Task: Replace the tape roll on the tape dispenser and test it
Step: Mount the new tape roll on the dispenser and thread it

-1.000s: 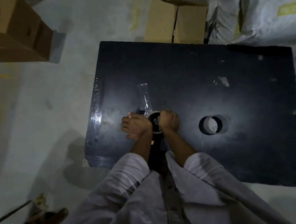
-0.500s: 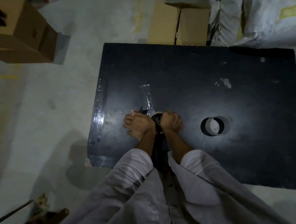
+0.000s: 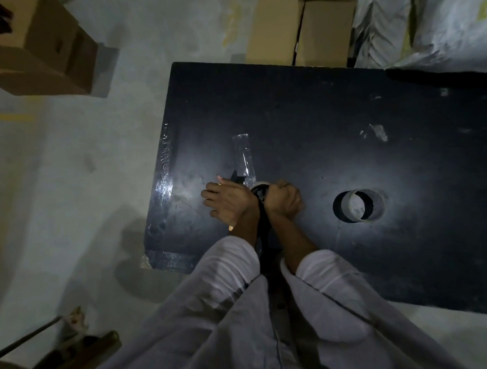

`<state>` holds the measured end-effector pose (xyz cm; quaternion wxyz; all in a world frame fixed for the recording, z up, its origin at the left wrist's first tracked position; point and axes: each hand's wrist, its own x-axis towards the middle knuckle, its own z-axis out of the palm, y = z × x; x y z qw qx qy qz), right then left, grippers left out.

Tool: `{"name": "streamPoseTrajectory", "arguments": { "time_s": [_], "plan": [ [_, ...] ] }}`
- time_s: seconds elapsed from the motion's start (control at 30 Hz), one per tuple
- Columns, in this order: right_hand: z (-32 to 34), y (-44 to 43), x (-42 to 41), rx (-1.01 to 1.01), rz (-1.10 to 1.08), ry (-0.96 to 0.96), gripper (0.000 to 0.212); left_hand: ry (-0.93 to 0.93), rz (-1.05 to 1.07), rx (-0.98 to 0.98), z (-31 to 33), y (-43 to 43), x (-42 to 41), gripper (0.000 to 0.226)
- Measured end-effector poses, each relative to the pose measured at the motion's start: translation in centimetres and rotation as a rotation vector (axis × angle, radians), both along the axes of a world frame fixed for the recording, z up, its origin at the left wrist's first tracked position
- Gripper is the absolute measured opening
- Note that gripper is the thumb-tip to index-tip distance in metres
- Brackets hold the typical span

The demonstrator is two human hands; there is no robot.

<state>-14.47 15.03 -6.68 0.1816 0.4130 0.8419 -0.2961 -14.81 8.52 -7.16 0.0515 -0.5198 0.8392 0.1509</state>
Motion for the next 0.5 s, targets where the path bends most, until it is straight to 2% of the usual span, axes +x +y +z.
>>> {"name": "streamPoseTrajectory", "arguments": {
  "time_s": [0.17,0.3,0.5],
  "plan": [
    [0.5,-0.1,0.3,0.035,0.005,0.013,0.057,-0.006,-0.015,0.024,0.5,-0.3,-0.2,0.057],
    [1.1,0.5,0.0,-0.059,0.036,0.042,0.054,0.047,-0.044,0.093,1.1,-0.7,0.0,0.052],
    [2.5,2.4,-0.2,-0.26,0.14,0.031,0.065,0.268,0.039,0.454,1.6,-3.7,0.9,0.044]
  ]
}}
